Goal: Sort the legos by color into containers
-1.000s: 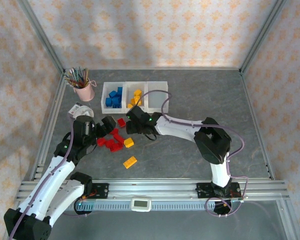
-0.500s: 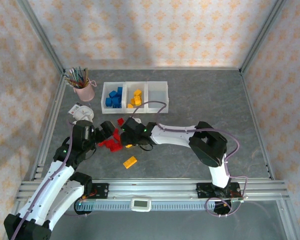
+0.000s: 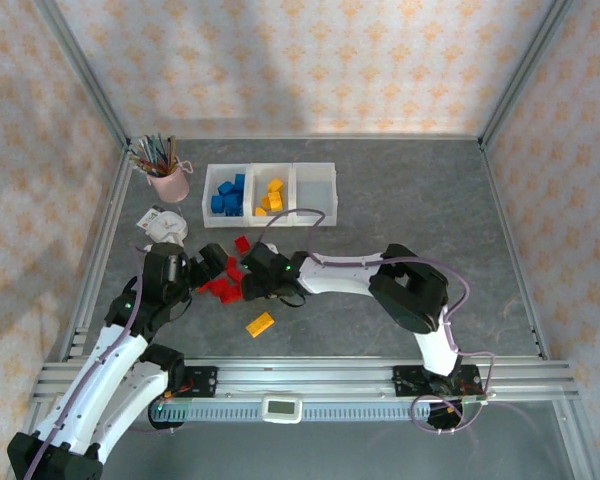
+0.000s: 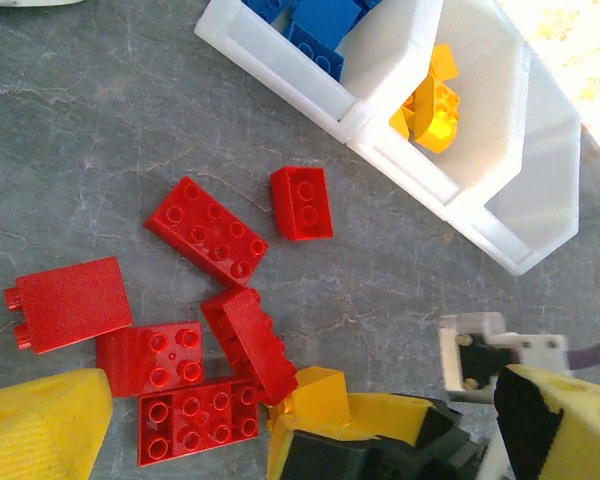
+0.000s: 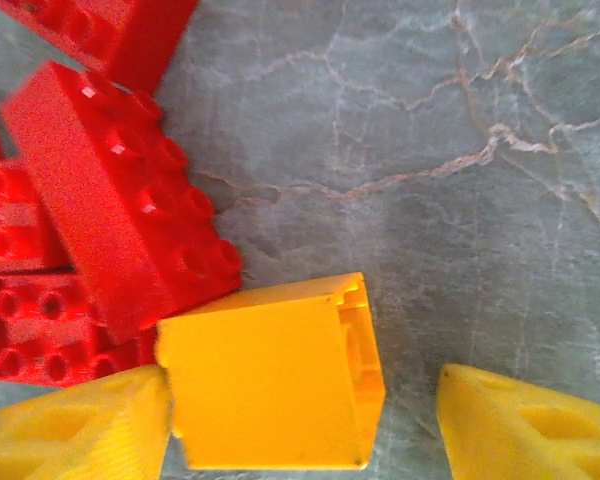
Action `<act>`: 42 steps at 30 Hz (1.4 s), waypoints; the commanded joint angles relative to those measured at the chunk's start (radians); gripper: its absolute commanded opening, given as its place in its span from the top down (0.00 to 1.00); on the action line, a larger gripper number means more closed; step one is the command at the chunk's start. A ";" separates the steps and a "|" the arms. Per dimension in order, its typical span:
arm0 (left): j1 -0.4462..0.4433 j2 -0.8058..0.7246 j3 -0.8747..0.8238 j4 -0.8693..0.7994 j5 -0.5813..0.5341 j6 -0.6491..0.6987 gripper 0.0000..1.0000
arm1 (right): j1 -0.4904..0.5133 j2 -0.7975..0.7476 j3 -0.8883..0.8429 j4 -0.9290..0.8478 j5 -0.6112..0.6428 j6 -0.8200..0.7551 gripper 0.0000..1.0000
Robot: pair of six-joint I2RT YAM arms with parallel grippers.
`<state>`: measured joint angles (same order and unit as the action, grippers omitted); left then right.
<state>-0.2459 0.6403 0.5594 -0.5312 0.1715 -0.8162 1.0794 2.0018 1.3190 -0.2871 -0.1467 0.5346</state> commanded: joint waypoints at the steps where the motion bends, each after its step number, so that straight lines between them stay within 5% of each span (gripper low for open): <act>1: 0.007 -0.019 -0.006 -0.036 -0.026 -0.017 0.01 | 0.008 0.031 0.035 0.002 0.009 -0.040 0.34; 9: 0.007 -0.027 0.003 -0.042 -0.022 -0.015 0.01 | 0.007 0.005 0.041 -0.020 0.048 -0.047 0.55; 21: 0.008 0.021 0.058 0.047 0.025 -0.008 0.01 | -0.124 -0.081 0.112 -0.043 0.067 -0.087 0.61; 35: 0.010 0.212 0.139 0.245 -0.008 -0.001 0.01 | -0.312 0.169 0.526 -0.061 0.147 -0.186 0.59; 42: 0.008 0.289 0.183 0.276 -0.003 0.018 0.01 | -0.337 0.326 0.812 -0.159 0.198 -0.249 0.39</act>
<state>-0.2459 0.9154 0.6968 -0.2970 0.1780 -0.8169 0.7422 2.2982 2.0182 -0.3656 0.0013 0.3290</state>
